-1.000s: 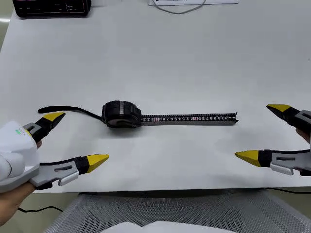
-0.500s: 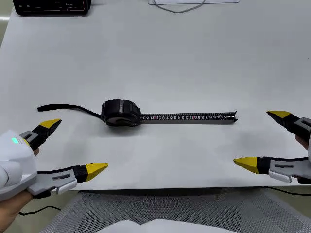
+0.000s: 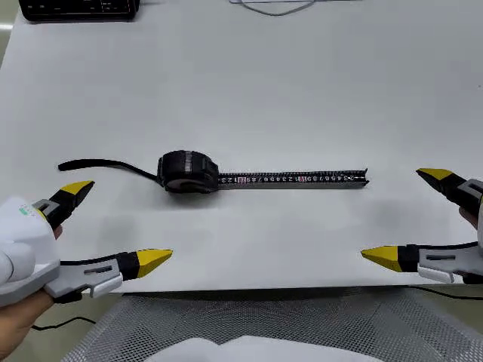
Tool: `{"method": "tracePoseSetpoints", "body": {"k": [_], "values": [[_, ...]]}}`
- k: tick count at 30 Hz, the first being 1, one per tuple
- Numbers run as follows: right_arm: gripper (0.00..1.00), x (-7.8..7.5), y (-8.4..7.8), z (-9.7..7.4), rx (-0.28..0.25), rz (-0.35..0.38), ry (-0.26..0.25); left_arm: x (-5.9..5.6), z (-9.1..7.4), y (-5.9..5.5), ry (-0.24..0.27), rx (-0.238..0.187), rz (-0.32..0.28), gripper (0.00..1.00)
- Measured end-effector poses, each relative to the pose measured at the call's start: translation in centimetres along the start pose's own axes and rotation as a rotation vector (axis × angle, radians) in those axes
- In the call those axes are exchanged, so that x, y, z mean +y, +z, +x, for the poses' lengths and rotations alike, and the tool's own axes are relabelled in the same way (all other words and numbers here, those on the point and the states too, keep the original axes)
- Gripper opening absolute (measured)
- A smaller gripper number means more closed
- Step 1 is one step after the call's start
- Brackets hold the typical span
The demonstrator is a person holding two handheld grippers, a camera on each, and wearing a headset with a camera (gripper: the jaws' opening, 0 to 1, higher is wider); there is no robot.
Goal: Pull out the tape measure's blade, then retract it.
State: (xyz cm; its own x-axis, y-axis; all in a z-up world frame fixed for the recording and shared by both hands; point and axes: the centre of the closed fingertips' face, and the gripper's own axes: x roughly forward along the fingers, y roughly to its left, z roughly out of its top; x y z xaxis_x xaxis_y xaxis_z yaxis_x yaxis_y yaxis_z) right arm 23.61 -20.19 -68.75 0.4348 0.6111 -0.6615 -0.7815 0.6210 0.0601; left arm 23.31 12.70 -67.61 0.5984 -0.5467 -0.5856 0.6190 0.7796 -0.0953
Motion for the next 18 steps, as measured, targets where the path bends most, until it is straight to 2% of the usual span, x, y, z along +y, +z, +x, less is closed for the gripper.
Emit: {"method": "tracePoseSetpoints", "body": {"k": [18], "values": [[0.99,0.18,0.20,-0.01,0.002,-0.006,0.003,-0.12,0.02,0.09,-0.006,0.001,0.003,0.99]]}}
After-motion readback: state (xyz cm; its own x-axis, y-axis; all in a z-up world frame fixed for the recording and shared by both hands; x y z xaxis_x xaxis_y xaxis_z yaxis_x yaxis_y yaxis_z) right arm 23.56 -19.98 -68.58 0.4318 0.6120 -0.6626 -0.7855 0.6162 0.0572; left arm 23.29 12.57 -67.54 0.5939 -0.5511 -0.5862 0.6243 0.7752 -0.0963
